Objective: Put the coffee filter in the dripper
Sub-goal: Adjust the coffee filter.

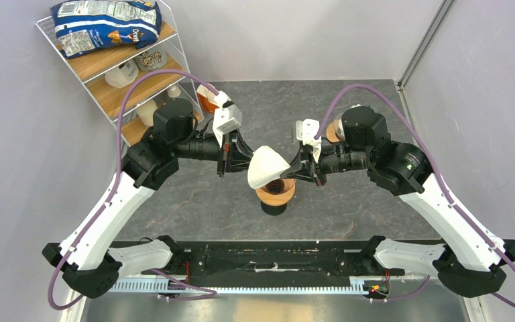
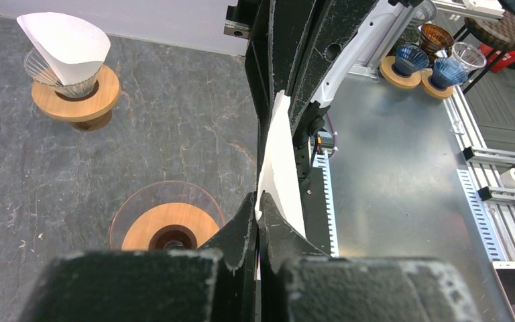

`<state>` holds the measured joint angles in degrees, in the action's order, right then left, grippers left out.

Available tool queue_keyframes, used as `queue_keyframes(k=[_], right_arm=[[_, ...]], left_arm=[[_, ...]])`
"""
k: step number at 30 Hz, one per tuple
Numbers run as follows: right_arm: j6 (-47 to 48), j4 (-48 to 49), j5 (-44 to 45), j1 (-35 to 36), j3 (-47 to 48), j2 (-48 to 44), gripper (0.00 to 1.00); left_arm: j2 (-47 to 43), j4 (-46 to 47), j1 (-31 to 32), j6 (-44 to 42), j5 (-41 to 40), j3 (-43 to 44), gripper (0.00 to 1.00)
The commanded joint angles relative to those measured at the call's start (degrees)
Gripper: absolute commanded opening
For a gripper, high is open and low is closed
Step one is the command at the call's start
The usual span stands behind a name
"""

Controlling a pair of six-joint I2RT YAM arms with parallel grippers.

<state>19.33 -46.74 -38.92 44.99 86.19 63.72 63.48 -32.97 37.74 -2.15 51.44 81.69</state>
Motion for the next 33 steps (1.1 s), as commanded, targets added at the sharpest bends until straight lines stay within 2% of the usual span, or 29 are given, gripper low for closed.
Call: queue_keyframes(k=[1,4,5,6,8,9,11,14,18,19,22,23,24,25,29,31,33], right_arm=[[0.36,-0.54,-0.39,0.0,0.72,-2.21,0.0],[-0.12,-0.54,-0.46,-0.04,1.27,-1.54,0.0],[-0.33,-0.54,-0.46,0.02,1.49,-1.26,0.0],[-0.35,-0.54,-0.66,-0.04,1.65,-1.05,0.0],[-0.17,-0.29,-1.05,0.05,1.85,-0.7,0.0],[-0.17,-0.15,-1.22,0.0,2.0,-0.59,0.0],[-0.14,-0.02,-1.78,0.0,2.26,-0.36,0.0],[-0.02,0.23,-2.96,0.05,2.35,-0.21,0.0],[-0.16,0.29,-3.78,0.01,2.58,0.26,0.0],[-0.09,0.41,-3.73,0.01,2.46,0.33,0.0],[-0.21,0.59,-3.06,0.01,2.49,0.59,0.0],[-0.34,0.63,-2.13,0.01,2.49,0.7,0.0],[-0.25,0.6,-0.79,0.0,2.55,0.71,0.11],[0.27,0.47,1.48,0.01,2.64,0.55,0.3],[5.56,-2.36,10.26,0.03,3.54,-0.26,0.75],[8.42,-3.58,12.83,0.03,3.74,-0.22,0.89],[10.58,-2.93,14.77,-0.03,3.45,0.14,0.95]], left_arm=[[-0.21,-1.86,-1.88,-0.4,0.16,1.8,0.02],[0.48,-2.91,-1.88,-2.17,4.53,2.27,0.02],[0.93,-3.73,-1.87,-2.55,5.96,2.91,0.12],[1.71,-4.7,-1.81,-2.56,7.67,3.43,0.28],[2.84,-5.85,-1.59,-2.61,9.24,4.08,0.53],[3.04,-5.87,-1.54,-2.24,8.85,4.03,0.62],[3.35,-5.88,-1.48,-2.76,8.2,3.74,0.65],[3.83,-4.58,-1.35,-2.66,6.79,3.85,0.62],[4.48,-2.04,-1.26,-0.81,6.04,3.62,0.47],[4.39,-1.27,-1.26,-0.24,6.31,3.29,0.42],[4.07,2.96,-1.26,4.07,8.34,1.97,0.06],[4.04,3.6,-1.26,5.54,8.41,1.82,0.02],[4.04,3.77,-1.33,7.21,8.05,1.81,0.02],[4.08,3.54,-1.5,8.96,6.99,1.81,0.02],[5.08,0.58,-3.45,17.48,2.33,2.74,0.02],[6.17,-0.25,-3.98,21.37,0.95,3.36,0.02],[7.55,-1.26,-3.9,23.73,0.88,4.39,0.02]])
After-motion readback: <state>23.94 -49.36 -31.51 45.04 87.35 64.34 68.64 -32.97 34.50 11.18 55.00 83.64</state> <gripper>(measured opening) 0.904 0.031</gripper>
